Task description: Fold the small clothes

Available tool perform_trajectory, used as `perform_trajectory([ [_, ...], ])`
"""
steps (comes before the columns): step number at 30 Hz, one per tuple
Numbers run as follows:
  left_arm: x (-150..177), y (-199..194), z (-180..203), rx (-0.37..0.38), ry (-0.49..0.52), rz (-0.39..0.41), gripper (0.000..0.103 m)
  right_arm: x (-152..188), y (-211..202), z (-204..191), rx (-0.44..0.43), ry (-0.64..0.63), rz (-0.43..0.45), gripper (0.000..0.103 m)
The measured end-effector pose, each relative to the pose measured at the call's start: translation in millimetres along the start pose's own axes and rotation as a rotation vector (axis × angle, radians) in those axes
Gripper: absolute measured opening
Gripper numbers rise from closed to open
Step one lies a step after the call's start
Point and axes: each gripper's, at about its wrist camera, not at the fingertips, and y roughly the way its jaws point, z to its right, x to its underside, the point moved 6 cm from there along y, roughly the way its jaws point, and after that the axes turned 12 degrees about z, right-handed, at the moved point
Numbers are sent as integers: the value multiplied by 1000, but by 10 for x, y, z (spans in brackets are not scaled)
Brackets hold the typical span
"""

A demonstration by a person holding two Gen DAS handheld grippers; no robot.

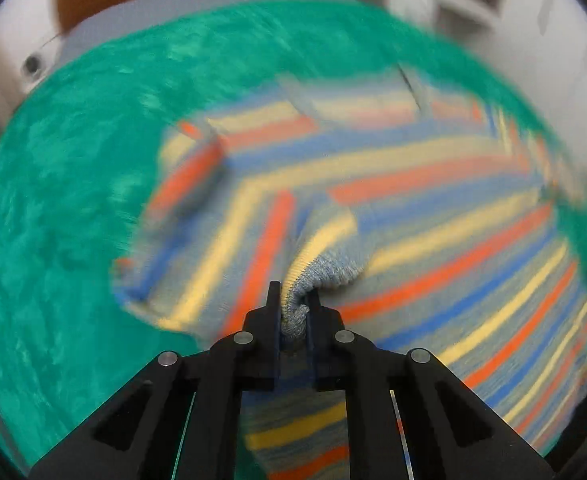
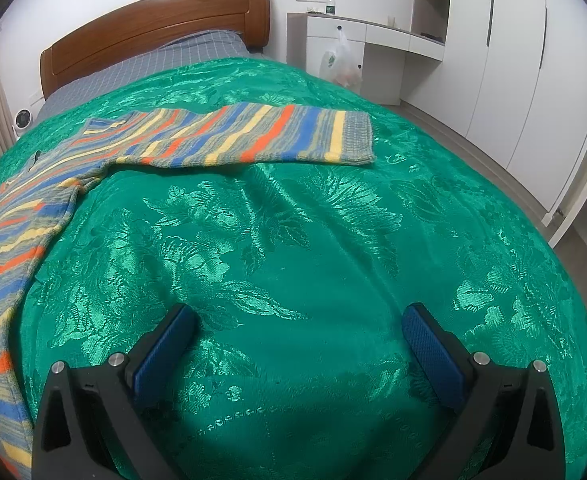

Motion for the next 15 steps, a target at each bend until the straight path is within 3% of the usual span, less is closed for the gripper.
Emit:
perform_trajectory([
  [2, -191, -282, -355, -11, -134, 90, 8, -3, 0, -2, 0, -1, 0, 103],
  [4, -302, -537, -847, -73, -271, 166, 8, -4, 1, -2, 1, -2, 1, 103],
  [6, -258, -736, -1495, -217, -403, 201, 8, -5, 5, 0, 2, -4, 1, 103],
  [10, 114, -728, -2253, -403, -530, 131, 7, 0, 0, 0, 5, -7, 3, 103],
  [15, 563, -482, -2468, -455, -626, 48, 7, 0, -3, -4, 8, -10, 4, 103],
])
